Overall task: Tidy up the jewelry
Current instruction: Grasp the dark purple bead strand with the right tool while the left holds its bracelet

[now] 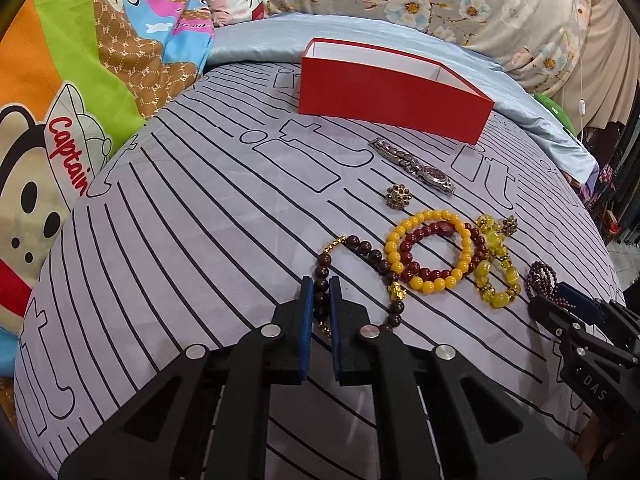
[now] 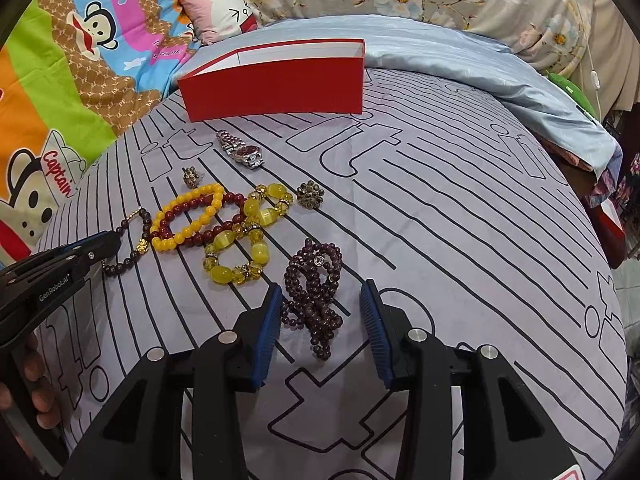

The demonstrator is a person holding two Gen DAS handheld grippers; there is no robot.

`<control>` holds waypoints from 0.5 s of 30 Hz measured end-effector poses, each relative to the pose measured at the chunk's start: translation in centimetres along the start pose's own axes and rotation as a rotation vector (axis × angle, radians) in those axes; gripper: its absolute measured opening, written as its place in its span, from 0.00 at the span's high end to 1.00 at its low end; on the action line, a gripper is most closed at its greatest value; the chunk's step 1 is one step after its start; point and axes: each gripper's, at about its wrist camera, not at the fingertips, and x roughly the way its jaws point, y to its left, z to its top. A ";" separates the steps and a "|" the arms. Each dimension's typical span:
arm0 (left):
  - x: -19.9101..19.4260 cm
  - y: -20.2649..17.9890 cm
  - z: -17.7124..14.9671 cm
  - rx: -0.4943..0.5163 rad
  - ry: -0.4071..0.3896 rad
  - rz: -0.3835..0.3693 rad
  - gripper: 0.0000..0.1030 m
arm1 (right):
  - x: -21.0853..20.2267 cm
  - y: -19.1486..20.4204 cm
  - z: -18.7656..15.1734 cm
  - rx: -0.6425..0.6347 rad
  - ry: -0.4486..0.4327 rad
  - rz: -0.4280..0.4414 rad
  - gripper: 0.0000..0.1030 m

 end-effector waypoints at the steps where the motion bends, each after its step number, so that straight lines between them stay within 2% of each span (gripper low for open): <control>1: 0.0 -0.1 0.0 0.007 0.000 -0.002 0.93 | 0.0 0.0 0.0 0.000 0.000 -0.002 0.63; 5: -0.3 -0.4 -0.1 0.019 -0.005 -0.003 0.93 | -0.1 0.0 0.0 0.001 -0.003 0.001 0.77; 10: -1.0 -0.2 -0.1 0.002 -0.002 -0.020 0.93 | -0.1 -0.3 0.1 0.024 0.004 0.033 0.79; 12: -1.4 -0.2 0.0 -0.004 -0.008 -0.031 0.93 | -0.3 -0.5 0.3 0.038 0.005 0.051 0.86; 15: -2.3 -0.3 0.5 -0.009 -0.022 -0.047 0.93 | -0.7 -0.7 0.6 0.049 0.003 0.065 0.87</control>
